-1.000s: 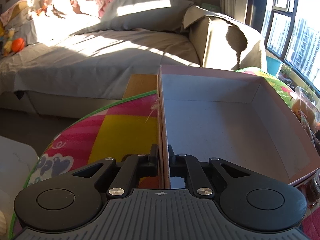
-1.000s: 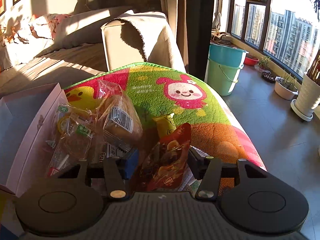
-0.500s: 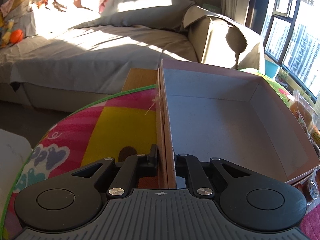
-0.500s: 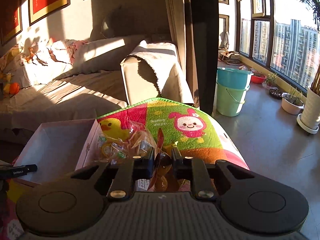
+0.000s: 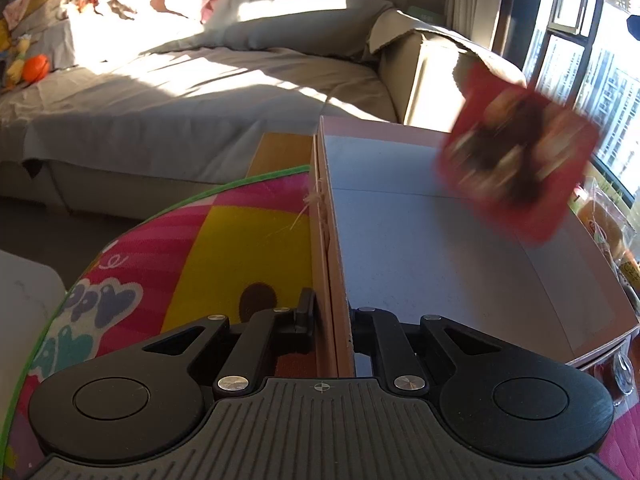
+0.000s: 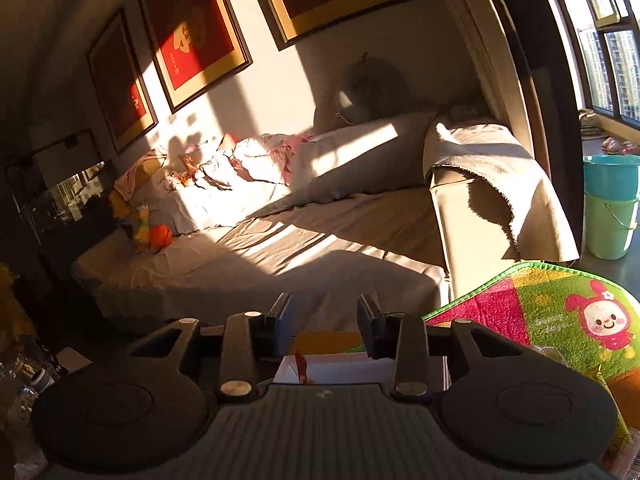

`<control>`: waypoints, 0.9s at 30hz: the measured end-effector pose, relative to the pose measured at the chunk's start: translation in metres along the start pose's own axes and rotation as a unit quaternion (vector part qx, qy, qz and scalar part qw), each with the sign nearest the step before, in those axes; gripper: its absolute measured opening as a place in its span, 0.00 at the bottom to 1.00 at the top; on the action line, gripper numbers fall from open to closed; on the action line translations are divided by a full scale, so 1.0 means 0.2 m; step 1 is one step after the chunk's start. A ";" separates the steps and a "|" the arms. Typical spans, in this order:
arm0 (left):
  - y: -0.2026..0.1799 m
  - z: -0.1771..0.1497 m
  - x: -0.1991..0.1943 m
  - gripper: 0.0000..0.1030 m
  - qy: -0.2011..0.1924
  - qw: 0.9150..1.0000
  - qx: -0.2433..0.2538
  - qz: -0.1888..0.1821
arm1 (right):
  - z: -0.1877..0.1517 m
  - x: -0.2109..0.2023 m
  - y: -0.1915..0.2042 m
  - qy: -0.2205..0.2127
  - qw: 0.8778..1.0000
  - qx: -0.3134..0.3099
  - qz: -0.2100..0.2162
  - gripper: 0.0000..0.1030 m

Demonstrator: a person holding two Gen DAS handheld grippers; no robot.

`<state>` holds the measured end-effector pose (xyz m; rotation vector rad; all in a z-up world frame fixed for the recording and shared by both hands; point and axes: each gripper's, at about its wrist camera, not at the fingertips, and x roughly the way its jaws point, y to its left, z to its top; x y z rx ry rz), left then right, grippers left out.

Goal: Organize objects
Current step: 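Carry the red packet over the pink box and open the right tool, then move the right tool back toward the brown spiral lollipop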

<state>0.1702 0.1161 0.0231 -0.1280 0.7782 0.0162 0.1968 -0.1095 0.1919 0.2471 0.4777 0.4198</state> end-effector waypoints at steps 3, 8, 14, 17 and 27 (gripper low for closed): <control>0.01 0.00 0.00 0.12 -0.002 1.000 -0.004 -0.003 | -0.07 -0.01 -0.03 -0.001 1.000 -0.017 -0.025 0.47; 0.00 -0.01 0.00 0.12 -0.003 1.000 -0.008 0.000 | -0.21 -0.15 -0.19 -0.006 0.995 -0.042 -0.086 0.63; 0.01 -0.01 0.00 0.12 -0.004 1.000 -0.011 -0.001 | -0.46 -0.29 -0.35 0.020 0.981 -0.102 -0.164 0.69; 0.01 -0.01 0.00 0.12 -0.004 1.000 -0.012 -0.002 | -0.58 -0.33 -0.39 0.046 0.976 -0.117 -0.176 0.72; 0.01 -0.02 0.00 0.12 -0.003 1.000 -0.012 -0.002 | -0.88 -0.38 -0.35 0.100 0.966 -0.156 -0.180 0.85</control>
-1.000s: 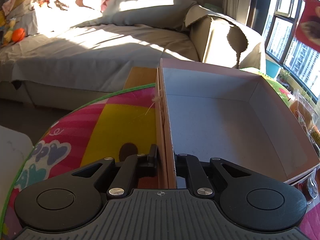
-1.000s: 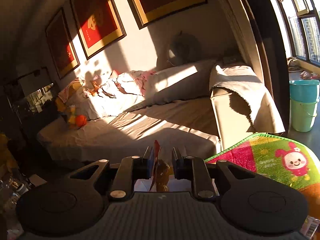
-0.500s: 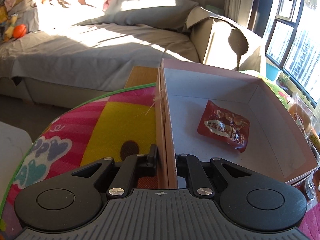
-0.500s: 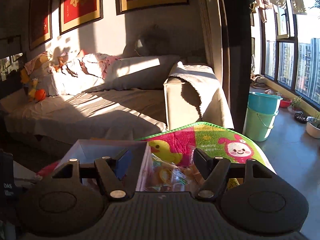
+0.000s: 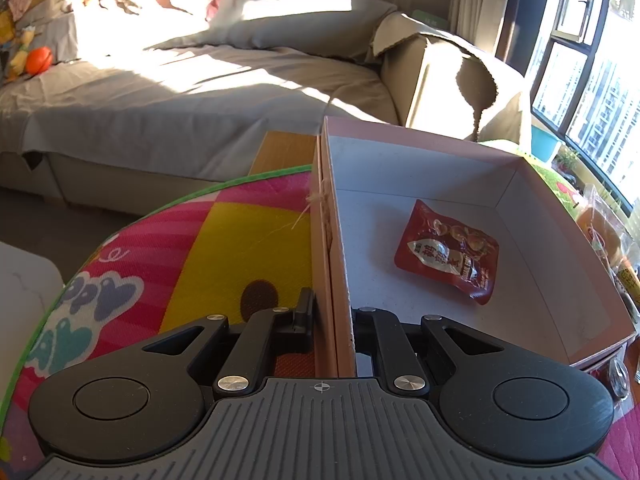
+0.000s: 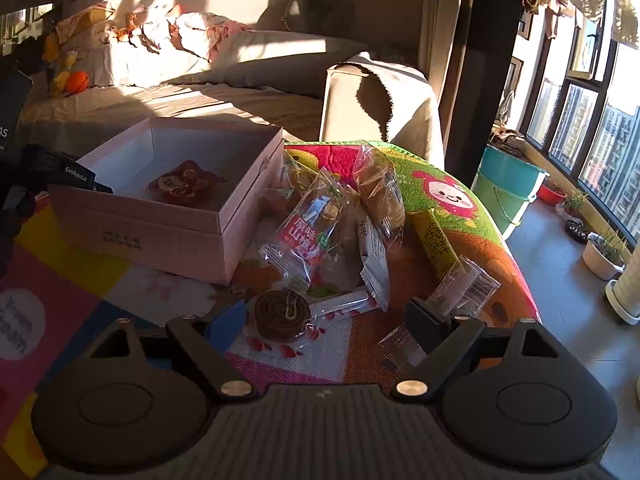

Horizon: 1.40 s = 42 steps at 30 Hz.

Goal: Organize objects
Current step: 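Move the right tool back toward the brown spiral lollipop, then grasp the brown spiral lollipop with the right tool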

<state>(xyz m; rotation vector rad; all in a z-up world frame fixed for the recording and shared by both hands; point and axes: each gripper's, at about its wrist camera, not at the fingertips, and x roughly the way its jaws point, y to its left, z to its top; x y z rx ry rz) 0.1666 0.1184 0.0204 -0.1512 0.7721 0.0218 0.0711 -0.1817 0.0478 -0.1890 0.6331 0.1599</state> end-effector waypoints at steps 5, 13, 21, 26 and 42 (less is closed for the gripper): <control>0.00 0.00 0.00 0.12 0.001 1.000 -0.001 0.001 | 0.01 0.04 -0.14 0.005 0.996 0.054 -0.074 0.88; 0.00 0.00 0.00 0.12 0.002 1.000 -0.002 0.000 | -0.01 0.20 -0.35 0.054 0.980 0.147 -0.120 0.88; -0.01 0.00 0.00 0.12 0.005 1.000 -0.003 0.001 | 0.03 0.12 -0.17 0.024 0.992 0.121 -0.022 0.88; -0.01 0.00 -0.01 0.12 0.008 1.000 -0.005 0.001 | 0.03 0.14 0.03 0.037 0.995 0.089 0.028 0.87; 0.00 0.00 -0.01 0.13 0.008 1.000 -0.006 0.000 | -0.12 0.01 0.02 0.078 0.995 0.010 0.058 0.44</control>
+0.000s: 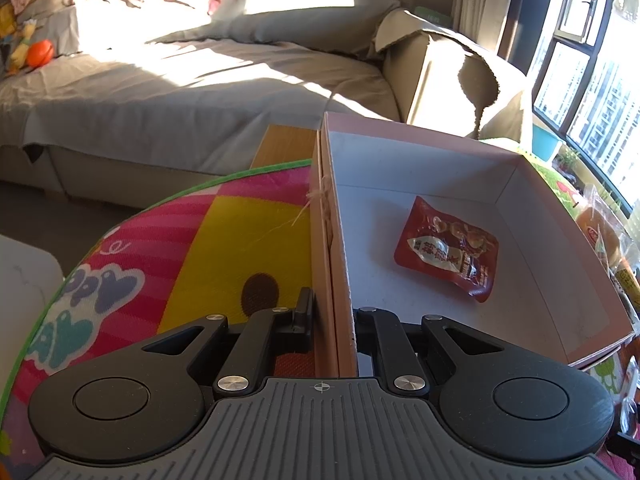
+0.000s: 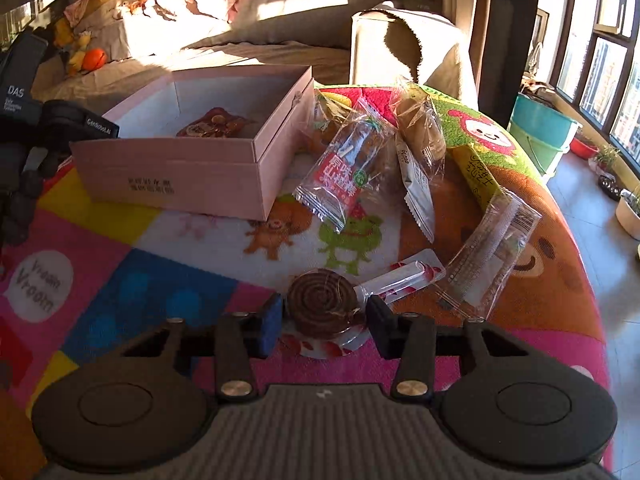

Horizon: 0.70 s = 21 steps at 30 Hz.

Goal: Organize objects
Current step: 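Grasp the brown spiral lollipop with the right tool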

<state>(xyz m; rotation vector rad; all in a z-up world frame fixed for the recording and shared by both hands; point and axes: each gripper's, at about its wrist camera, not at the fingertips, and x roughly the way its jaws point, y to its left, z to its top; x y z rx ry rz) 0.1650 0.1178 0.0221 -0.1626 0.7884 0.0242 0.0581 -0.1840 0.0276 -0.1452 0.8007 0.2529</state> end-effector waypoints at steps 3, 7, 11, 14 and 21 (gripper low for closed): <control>0.00 0.00 0.00 0.13 0.000 1.000 0.000 0.000 | -0.05 -0.07 -0.02 0.002 1.000 -0.022 -0.012 0.44; 0.00 0.00 0.00 0.13 0.000 1.000 -0.002 -0.001 | -0.07 -0.11 -0.05 0.006 0.999 -0.023 -0.025 0.51; 0.00 0.00 -0.01 0.13 0.000 1.000 -0.005 -0.001 | -0.04 -0.10 -0.08 -0.004 1.000 0.027 -0.004 0.65; 0.00 0.00 -0.01 0.13 0.000 1.000 -0.005 -0.001 | 0.01 -0.04 -0.08 -0.007 0.999 0.053 0.008 0.68; 0.00 0.00 -0.01 0.13 0.000 1.000 -0.006 -0.001 | 0.08 0.09 -0.08 -0.021 0.996 0.081 0.009 0.67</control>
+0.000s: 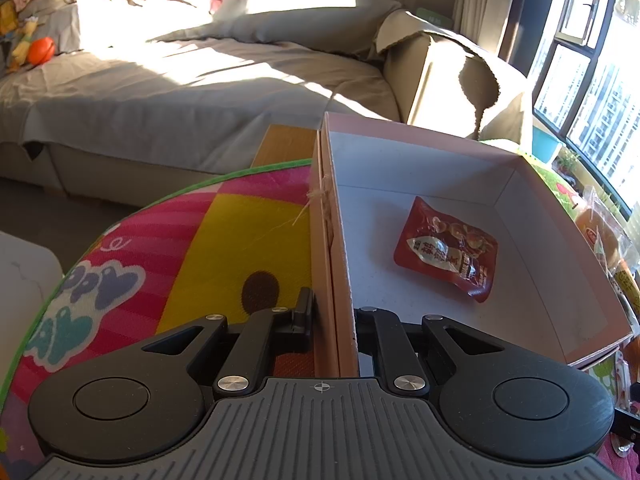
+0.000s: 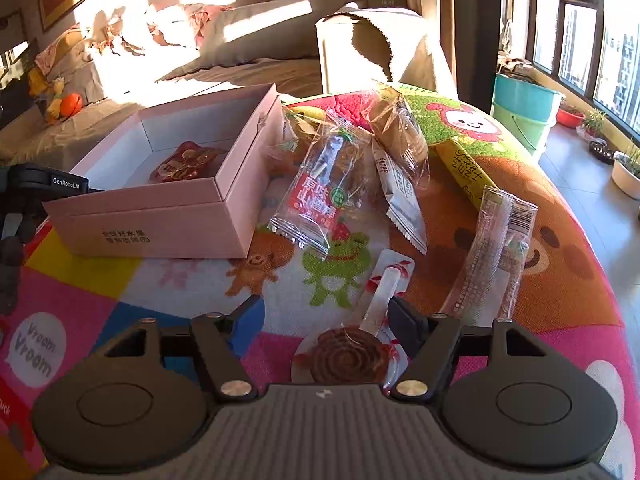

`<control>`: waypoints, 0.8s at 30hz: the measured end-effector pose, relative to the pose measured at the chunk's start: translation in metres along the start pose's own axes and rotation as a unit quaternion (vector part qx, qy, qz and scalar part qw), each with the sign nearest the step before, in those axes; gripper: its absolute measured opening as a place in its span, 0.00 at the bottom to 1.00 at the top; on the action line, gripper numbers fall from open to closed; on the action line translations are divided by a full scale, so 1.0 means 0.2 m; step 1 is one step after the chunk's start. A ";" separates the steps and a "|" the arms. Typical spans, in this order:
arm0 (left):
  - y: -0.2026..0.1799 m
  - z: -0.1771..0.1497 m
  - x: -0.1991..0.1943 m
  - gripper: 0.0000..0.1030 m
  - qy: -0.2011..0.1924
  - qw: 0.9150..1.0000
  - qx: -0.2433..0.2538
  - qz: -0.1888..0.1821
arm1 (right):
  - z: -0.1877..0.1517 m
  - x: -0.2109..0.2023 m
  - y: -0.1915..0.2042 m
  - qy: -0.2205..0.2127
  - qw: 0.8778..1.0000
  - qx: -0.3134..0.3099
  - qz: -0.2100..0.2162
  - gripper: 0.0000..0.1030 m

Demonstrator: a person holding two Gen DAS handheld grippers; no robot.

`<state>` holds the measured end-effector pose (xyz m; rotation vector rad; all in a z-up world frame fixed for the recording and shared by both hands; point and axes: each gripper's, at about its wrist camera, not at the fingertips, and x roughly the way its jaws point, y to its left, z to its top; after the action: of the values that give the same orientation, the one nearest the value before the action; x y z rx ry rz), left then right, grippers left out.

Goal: Organize objects
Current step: 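Grasp the brown spiral lollipop with the right tool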

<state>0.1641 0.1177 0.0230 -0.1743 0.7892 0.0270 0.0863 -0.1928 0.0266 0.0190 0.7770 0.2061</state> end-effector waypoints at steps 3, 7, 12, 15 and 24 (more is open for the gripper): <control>0.00 0.00 0.00 0.13 0.000 1.000 0.000 -0.001 | 0.00 0.01 0.05 -0.002 1.000 -0.021 0.008 0.61; 0.00 0.00 0.00 0.13 0.000 1.000 0.000 0.000 | -0.02 -0.01 0.11 0.006 0.998 -0.050 0.030 0.57; 0.00 0.00 0.00 0.13 0.000 1.000 0.000 -0.001 | -0.08 -0.05 0.12 0.012 0.997 -0.072 0.023 0.59; 0.00 0.00 0.00 0.13 0.000 1.000 0.000 -0.001 | -0.10 -0.08 0.11 0.019 0.997 -0.072 0.026 0.59; 0.00 0.00 0.00 0.13 0.000 1.000 0.001 -0.003 | -0.14 -0.23 0.18 0.028 0.994 -0.102 0.033 0.41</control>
<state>0.1635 0.1181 0.0228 -0.1742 0.7888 0.0212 0.0290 -0.1682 0.0416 -0.1546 0.8092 0.3501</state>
